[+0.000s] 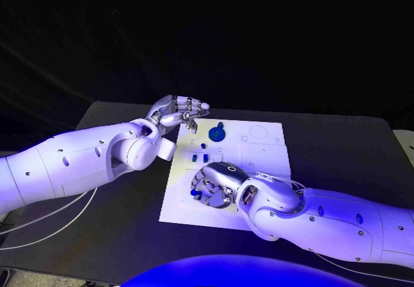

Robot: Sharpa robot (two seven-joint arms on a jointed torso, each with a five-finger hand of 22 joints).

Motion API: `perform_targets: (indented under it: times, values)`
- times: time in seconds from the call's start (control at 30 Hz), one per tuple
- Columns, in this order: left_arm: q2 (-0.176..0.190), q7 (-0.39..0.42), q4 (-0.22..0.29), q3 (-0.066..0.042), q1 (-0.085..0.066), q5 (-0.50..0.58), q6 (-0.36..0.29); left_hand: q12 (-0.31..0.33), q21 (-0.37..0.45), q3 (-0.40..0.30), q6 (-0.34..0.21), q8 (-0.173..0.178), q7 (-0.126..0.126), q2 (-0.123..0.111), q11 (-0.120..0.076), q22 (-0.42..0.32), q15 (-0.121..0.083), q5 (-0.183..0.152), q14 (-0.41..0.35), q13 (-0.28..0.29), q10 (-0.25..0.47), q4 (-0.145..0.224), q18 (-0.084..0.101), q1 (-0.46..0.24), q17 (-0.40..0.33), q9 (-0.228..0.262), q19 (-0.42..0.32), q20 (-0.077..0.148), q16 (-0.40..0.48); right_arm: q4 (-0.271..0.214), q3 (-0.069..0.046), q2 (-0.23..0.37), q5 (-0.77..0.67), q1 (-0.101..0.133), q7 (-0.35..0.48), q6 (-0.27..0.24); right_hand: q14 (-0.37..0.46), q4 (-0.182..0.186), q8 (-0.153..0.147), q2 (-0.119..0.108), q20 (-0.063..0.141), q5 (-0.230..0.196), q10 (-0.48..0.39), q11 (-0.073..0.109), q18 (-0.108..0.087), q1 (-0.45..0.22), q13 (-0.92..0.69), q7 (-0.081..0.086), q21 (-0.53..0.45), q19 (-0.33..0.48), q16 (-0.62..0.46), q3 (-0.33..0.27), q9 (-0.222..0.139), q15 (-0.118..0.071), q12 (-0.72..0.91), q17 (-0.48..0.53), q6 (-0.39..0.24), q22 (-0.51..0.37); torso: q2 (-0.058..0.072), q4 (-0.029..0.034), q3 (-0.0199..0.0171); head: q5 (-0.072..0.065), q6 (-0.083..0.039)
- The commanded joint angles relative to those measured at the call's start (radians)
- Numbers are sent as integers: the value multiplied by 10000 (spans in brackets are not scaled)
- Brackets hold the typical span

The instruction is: Assemble the parts on the task board

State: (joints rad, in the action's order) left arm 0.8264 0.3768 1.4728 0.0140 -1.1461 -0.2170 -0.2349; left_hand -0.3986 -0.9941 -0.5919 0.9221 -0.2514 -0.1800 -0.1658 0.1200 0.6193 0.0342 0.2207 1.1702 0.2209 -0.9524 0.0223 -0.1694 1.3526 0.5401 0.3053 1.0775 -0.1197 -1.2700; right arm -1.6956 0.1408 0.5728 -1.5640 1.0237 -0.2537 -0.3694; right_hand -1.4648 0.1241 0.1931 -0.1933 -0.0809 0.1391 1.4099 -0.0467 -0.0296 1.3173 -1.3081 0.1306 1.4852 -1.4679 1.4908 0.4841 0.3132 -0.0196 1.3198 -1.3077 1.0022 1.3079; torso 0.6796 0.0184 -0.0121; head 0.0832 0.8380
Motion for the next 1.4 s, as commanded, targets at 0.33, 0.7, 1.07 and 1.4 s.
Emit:
perform_targets:
  times: [0.33,0.7,1.07,1.4]
  values:
    - [7,-10,26,-5,-5,-23,178,-65,70,38,-53,-65,-2,89,-29,-17,28,29,-78,-19,72,-6,-163,-23,-32,11,-42,-42,-40,-54,2,112,-276,-14,-75,-77,-717,-9,22,50,13,-68,41,-1,121,0,-461,14,58,-762,67,-6,11,-61,29,-864,65,2352,-2,-3,-5,3,6]
    - [12,-18,21,-5,-5,-24,172,-65,70,38,-53,-65,-2,89,-29,-17,28,29,-78,-19,72,-6,-163,-23,-32,11,-42,-42,-40,-125,2,193,-298,-21,-62,-47,-714,-11,32,48,18,-69,47,3,125,1,-474,8,77,-768,63,-11,14,-64,42,-853,73,2359,-3,-1,-5,-3,5]
    - [26,-15,13,-4,-4,-38,189,-66,73,41,-63,-67,-1,90,-27,-20,30,29,-83,-24,92,-7,-162,-26,-36,13,-42,-44,-43,-740,-79,1040,-318,39,60,-936,-714,66,-237,-146,-33,-52,-235,-147,110,-124,-199,198,-12,-737,80,-145,-117,43,-313,-877,-508,2336,-18,-19,10,-107,-63]
    - [103,1,37,55,-3,-34,226,-70,77,51,-75,-70,-5,82,-23,-22,33,26,-91,-28,108,-11,-162,-39,-48,15,-43,-46,-44,-1945,-202,3544,2902,935,627,-1231,-769,684,756,-106,44,262,-163,74,131,-769,-294,-104,96,-776,224,-830,561,-104,-205,-1189,28,2385,-51,-67,9,-380,-223]
